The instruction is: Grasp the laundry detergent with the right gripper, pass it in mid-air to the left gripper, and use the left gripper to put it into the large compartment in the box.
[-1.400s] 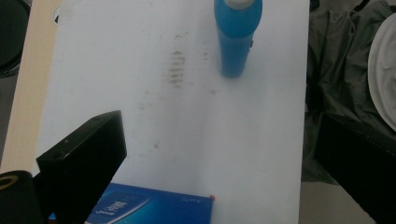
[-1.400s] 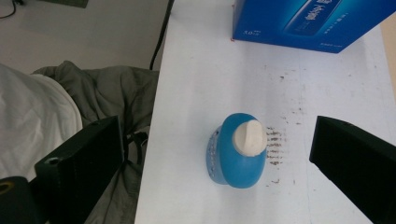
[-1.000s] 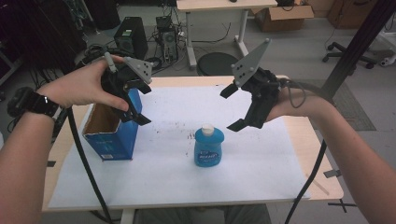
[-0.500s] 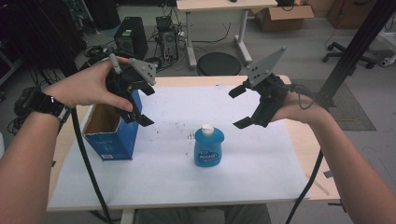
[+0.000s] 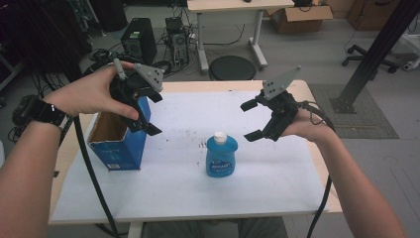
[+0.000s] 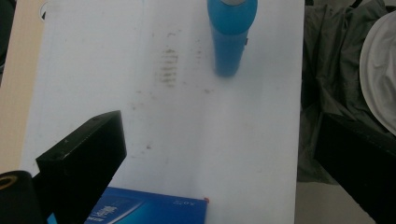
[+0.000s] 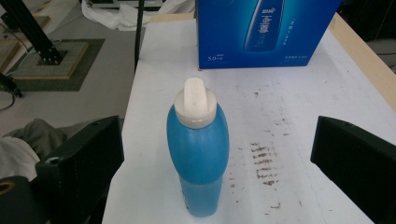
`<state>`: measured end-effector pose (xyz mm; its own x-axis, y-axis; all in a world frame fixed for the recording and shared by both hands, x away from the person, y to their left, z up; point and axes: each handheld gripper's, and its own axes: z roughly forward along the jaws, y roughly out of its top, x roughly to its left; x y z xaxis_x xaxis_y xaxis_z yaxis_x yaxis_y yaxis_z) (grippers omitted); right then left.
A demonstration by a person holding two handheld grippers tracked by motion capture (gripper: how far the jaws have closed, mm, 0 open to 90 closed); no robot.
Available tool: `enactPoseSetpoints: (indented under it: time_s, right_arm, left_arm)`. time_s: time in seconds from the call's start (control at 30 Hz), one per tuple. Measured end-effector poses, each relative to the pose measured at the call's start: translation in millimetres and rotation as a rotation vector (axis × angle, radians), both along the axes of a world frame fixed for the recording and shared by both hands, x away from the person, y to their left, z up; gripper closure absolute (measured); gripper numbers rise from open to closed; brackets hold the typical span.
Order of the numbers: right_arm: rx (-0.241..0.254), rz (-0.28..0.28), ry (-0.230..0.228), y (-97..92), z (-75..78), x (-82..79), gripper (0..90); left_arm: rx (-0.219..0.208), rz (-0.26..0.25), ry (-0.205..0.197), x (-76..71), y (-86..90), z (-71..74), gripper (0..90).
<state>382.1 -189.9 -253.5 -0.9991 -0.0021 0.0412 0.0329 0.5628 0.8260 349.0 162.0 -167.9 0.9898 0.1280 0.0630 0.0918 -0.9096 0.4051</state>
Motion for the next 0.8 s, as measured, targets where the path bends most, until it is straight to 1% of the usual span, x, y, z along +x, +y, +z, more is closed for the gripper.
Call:
enactPoseSetpoints:
  time_s: [0.1,0.23,0.27,0.33,0.4,0.57,0.63,0.67,0.73,0.8]
  right_arm:
    - [0.005,-0.01,0.021,-0.2,-11.0,2.6,2.2]
    - [0.01,-0.018,0.033,0.4,-23.5,3.6,2.4]
    - [0.016,-0.022,0.033,0.1,-26.7,4.1,2.6]
    - [0.034,-0.027,0.053,-0.8,-34.3,5.7,2.8]
    - [0.041,-0.035,0.061,-1.1,-40.8,6.8,2.8]
    - [0.048,-0.033,0.078,0.6,-55.0,6.8,3.0]
    - [0.042,-0.03,0.085,2.3,-60.3,6.9,2.9]
    - [0.046,-0.029,0.084,2.8,-62.1,6.5,3.0]
    - [0.059,-0.023,0.096,4.5,-67.5,6.0,3.1]
    - [0.056,-0.022,0.098,6.3,-72.2,5.7,3.1]
  left_arm:
    - [0.002,0.002,0.0,0.1,0.2,-0.9,3.6]
    - [0.0,-0.002,0.004,0.2,-0.4,-1.9,3.6]
    - [0.0,-0.003,0.004,0.2,-0.7,-2.2,3.7]
    - [0.003,-0.002,0.005,0.3,-1.4,-2.8,3.7]
    - [0.004,-0.003,0.005,0.2,-1.8,-3.0,3.6]
    - [0.003,-0.003,0.008,-0.3,-1.6,-3.8,3.6]
    - [0.004,-0.002,0.012,-0.5,-1.4,-4.5,3.6]
    - [0.003,-0.005,0.012,-0.7,-1.3,-5.2,3.6]
    - [0.003,-0.005,0.015,-0.8,-1.1,-6.5,3.6]
    - [0.004,-0.002,0.017,-0.9,-1.0,-7.4,3.6]
